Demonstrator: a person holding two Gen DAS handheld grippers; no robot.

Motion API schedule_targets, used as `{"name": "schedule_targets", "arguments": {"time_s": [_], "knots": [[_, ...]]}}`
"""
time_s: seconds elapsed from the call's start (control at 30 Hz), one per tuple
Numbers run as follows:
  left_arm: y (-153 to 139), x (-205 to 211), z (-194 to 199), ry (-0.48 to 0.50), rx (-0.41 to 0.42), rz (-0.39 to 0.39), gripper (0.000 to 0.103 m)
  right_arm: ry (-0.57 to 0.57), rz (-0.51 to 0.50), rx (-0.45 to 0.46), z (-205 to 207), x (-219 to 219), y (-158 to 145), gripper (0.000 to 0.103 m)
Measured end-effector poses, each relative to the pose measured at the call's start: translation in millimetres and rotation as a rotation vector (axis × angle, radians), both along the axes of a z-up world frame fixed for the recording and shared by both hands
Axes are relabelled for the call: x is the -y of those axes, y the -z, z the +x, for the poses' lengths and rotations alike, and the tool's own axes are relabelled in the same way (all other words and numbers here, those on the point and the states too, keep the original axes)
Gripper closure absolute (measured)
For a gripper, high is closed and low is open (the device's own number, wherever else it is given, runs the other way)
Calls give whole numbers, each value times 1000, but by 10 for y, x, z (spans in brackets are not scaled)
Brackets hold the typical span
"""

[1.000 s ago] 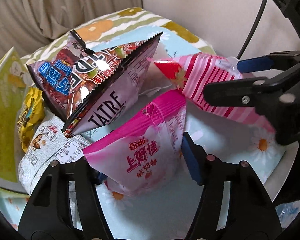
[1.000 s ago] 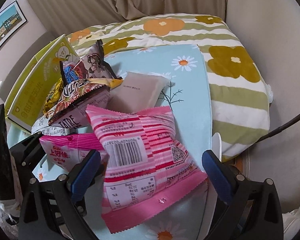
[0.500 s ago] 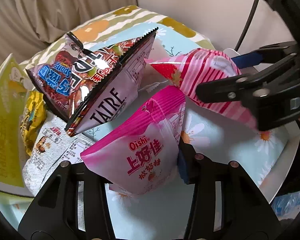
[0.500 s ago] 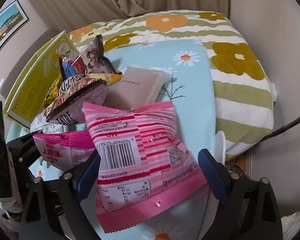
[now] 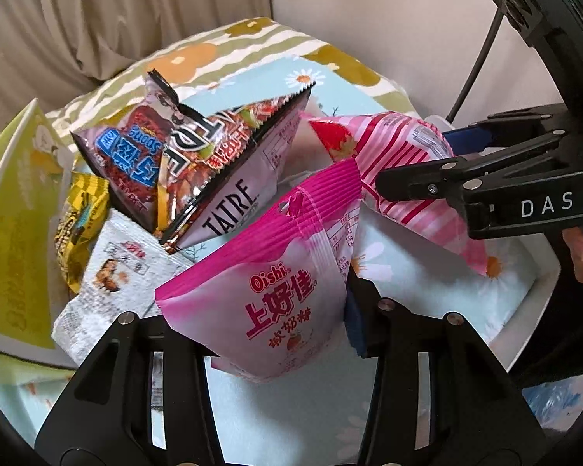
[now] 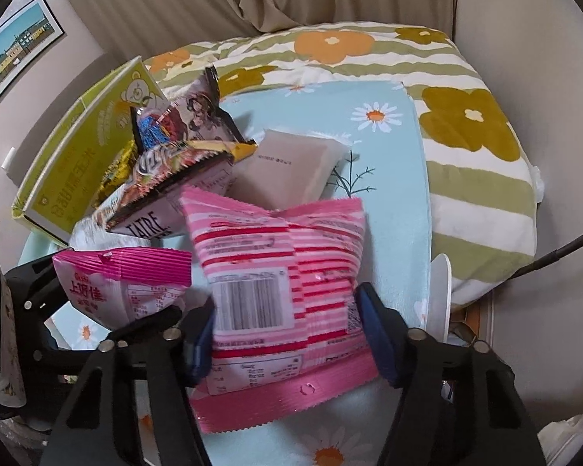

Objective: Organize snacks
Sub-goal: 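Grasp the pink Oishi packet with the left tool while the right tool grasps the pink striped packet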

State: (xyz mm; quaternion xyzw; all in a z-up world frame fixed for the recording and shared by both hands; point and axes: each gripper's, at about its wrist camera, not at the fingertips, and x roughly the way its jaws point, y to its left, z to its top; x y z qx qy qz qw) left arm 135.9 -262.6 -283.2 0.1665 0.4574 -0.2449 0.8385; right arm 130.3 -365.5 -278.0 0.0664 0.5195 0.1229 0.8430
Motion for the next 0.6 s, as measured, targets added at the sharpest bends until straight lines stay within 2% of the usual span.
{"name": "schedule_targets", "arguments": {"time_s": [0.33,0.6], "knots": [[-432,-192,-164,-54,25,-71,62,23,17,57,-194,-38,-388,47],[-1096,-586,-362,-159,109,-141,62,-22,13,144,-362,-279,-927,47]]}}
